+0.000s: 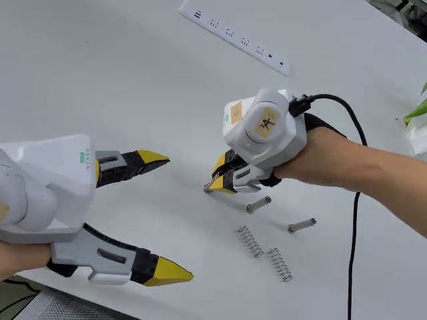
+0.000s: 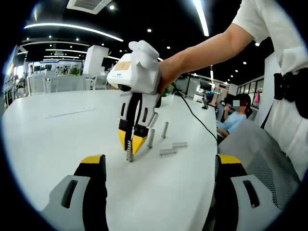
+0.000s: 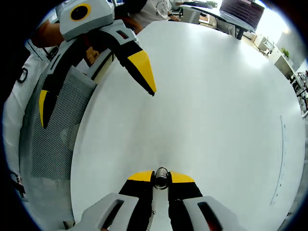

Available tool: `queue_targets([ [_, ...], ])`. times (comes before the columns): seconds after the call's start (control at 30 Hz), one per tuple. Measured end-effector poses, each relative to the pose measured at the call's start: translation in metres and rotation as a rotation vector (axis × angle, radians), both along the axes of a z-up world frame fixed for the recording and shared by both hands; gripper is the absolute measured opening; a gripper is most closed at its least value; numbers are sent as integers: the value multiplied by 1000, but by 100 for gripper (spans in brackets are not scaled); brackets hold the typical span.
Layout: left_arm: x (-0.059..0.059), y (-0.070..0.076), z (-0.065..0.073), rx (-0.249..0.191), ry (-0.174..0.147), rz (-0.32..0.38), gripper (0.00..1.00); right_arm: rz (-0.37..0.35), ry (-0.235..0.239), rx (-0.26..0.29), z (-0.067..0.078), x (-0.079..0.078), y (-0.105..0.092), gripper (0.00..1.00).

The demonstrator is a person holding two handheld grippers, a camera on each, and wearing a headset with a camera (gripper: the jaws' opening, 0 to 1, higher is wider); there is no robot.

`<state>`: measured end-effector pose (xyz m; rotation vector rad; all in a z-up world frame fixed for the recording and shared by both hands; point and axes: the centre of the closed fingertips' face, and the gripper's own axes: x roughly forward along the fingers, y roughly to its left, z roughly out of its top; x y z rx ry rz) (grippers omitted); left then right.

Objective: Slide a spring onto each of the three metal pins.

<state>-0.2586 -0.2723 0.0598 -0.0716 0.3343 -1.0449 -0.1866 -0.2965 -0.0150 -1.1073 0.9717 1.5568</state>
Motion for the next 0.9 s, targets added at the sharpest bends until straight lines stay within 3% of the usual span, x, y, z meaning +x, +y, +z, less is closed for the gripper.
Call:
queue_targets([
  [0.9, -2, 1, 3, 7, 1, -10, 92, -18, 10, 17, 1, -2, 2, 14],
])
